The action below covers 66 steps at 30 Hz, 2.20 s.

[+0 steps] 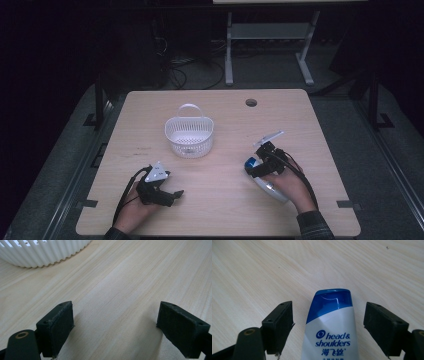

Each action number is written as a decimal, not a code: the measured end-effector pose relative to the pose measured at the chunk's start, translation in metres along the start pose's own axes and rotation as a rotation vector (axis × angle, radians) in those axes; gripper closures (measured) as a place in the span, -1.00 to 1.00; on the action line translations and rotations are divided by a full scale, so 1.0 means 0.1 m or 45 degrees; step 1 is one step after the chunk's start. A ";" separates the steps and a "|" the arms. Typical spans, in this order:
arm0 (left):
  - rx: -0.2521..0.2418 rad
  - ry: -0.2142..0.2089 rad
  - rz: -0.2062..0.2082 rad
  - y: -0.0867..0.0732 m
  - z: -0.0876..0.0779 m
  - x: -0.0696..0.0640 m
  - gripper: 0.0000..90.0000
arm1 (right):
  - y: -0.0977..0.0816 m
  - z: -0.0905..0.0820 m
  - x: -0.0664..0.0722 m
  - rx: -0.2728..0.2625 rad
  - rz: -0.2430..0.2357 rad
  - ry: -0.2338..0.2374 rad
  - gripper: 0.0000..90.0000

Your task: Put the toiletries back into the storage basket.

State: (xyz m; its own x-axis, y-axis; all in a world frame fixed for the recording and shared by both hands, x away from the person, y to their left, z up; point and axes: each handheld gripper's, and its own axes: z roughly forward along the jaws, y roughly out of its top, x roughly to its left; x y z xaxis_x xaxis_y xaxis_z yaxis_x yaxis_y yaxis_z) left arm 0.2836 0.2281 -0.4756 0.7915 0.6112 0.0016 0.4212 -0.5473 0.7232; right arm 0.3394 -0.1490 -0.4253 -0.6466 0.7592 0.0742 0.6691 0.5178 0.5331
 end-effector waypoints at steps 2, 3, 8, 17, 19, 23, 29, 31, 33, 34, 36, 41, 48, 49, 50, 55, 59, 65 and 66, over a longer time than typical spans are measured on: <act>0.000 0.000 0.000 0.00 0.00 0.00 -0.72 | 0.01 0.03 0.00 0.021 -0.007 -0.008 -0.49; -0.001 0.000 -0.001 0.00 0.00 0.00 -0.72 | 0.01 0.05 0.00 0.029 -0.008 -0.012 -0.49; -0.001 0.000 0.000 0.00 0.00 0.00 -0.72 | 0.00 0.12 0.00 0.075 -0.013 -0.023 -0.49; 0.000 0.000 0.001 0.00 0.00 0.00 -0.72 | -0.05 0.23 -0.01 0.155 -0.007 -0.036 -0.45; 0.000 0.000 0.000 0.00 0.00 0.00 -0.72 | -0.06 0.24 -0.01 0.166 -0.002 -0.035 -0.44; -0.003 -0.001 -0.002 0.00 0.00 0.00 -0.72 | -0.07 0.26 -0.01 0.188 -0.008 -0.050 -0.42; -0.004 -0.001 -0.003 0.00 0.00 0.00 -0.72 | -0.07 0.24 0.00 0.188 -0.011 -0.053 -0.27; -0.003 -0.001 -0.002 0.00 0.00 0.00 -0.71 | -0.07 0.24 0.00 0.191 -0.016 -0.056 -0.27; -0.003 -0.001 -0.002 0.00 0.00 0.00 -0.71 | -0.07 0.24 0.00 0.191 -0.016 -0.060 -0.26; -0.004 -0.002 -0.003 0.00 0.00 0.00 -0.72 | -0.07 0.24 0.01 0.192 -0.016 -0.061 -0.26; -0.003 -0.002 -0.002 0.00 0.00 0.00 -0.71 | -0.07 0.24 0.00 0.188 -0.015 -0.060 -0.26; -0.003 -0.002 -0.002 0.00 0.00 0.00 -0.72 | -0.09 0.22 -0.03 0.168 -0.002 -0.063 -0.25; -0.003 -0.002 -0.002 0.00 0.00 0.00 -0.71 | -0.10 0.09 -0.07 0.095 0.028 -0.058 -0.25; -0.004 -0.003 -0.003 0.00 0.00 0.00 -0.71 | -0.11 0.07 -0.07 0.082 0.029 -0.057 -0.25; -0.004 -0.002 -0.002 0.00 0.00 0.00 -0.72 | -0.11 0.05 -0.07 0.072 0.036 -0.057 -0.25; -0.003 -0.002 0.000 0.00 0.00 0.00 -0.71 | -0.13 -0.05 -0.09 0.003 0.040 -0.056 -0.24; -0.002 -0.002 0.002 0.00 0.00 0.00 -0.72 | -0.16 -0.13 -0.10 -0.056 0.045 -0.053 -0.24; -0.002 -0.002 0.000 0.00 0.00 0.00 -0.71 | -0.22 -0.29 -0.11 -0.151 0.062 -0.043 -0.24; -0.002 -0.002 0.000 0.00 0.00 0.00 -0.72 | -0.23 -0.31 -0.11 -0.170 0.064 -0.042 -0.24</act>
State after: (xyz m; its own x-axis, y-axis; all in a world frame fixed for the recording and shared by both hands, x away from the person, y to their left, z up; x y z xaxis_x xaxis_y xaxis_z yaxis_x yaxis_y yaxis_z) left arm 0.2835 0.2278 -0.4756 0.7924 0.6100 0.0004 0.4205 -0.5467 0.7241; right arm 0.3191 -0.1815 -0.4122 -0.5995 0.7966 0.0774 0.6444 0.4231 0.6369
